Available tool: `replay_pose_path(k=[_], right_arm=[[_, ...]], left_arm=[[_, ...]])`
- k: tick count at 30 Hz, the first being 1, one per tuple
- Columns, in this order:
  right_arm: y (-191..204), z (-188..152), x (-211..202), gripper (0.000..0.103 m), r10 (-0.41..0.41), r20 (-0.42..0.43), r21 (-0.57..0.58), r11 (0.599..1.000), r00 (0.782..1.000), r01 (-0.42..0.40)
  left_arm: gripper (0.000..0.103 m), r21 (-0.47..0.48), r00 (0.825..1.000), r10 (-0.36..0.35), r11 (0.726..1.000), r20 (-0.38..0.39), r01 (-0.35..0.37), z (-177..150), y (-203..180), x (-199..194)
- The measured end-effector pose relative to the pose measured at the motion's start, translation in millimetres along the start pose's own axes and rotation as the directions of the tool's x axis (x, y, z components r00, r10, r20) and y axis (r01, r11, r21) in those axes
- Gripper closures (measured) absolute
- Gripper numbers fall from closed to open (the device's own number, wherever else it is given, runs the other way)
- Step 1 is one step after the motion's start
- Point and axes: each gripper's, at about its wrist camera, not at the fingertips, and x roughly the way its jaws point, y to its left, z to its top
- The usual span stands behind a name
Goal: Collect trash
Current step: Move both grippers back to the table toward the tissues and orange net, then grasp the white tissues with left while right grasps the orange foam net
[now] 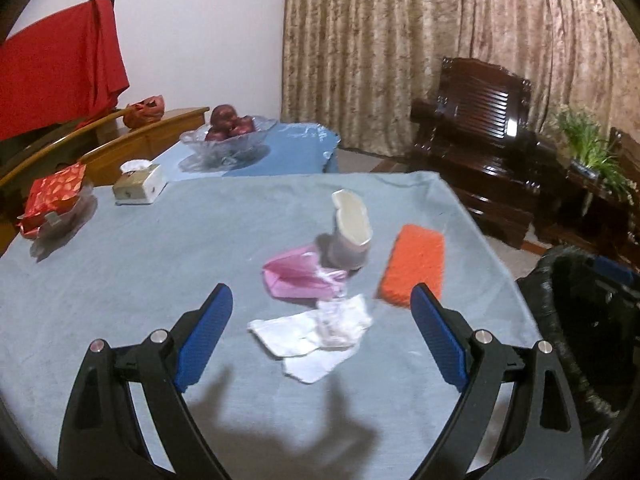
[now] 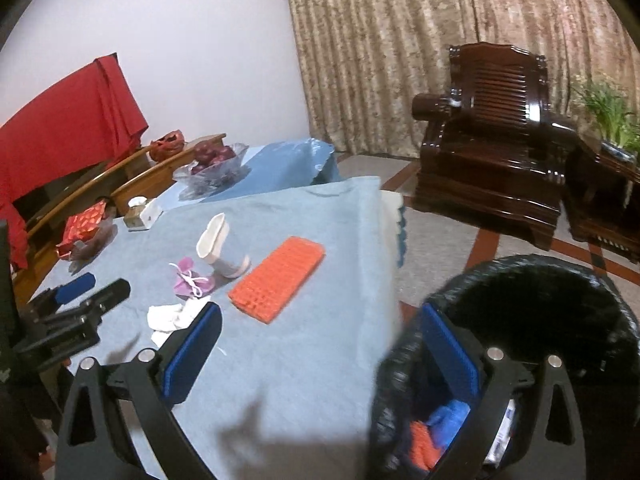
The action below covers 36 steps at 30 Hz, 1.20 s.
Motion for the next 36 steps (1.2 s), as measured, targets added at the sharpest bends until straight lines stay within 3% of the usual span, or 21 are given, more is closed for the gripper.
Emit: replay_pose_path(k=[17,36], right_arm=[[34.1,-0.6,93.7,0.007,0.000,-0.113,-0.044,0.999,0.994,-0.005],[32.2,-12.5,150.8,0.039,0.015,-0.269,-0.030,0.999,0.963,-0.024]], left_arm=[[0.015,-0.032,0.995,0.052,0.998,-0.089,-0.055,-17.0,26.1,50.7],[0.015,-0.047,0.989,0.047,0.997,-0.142,-0.054,-25.5,28.3,72.3]])
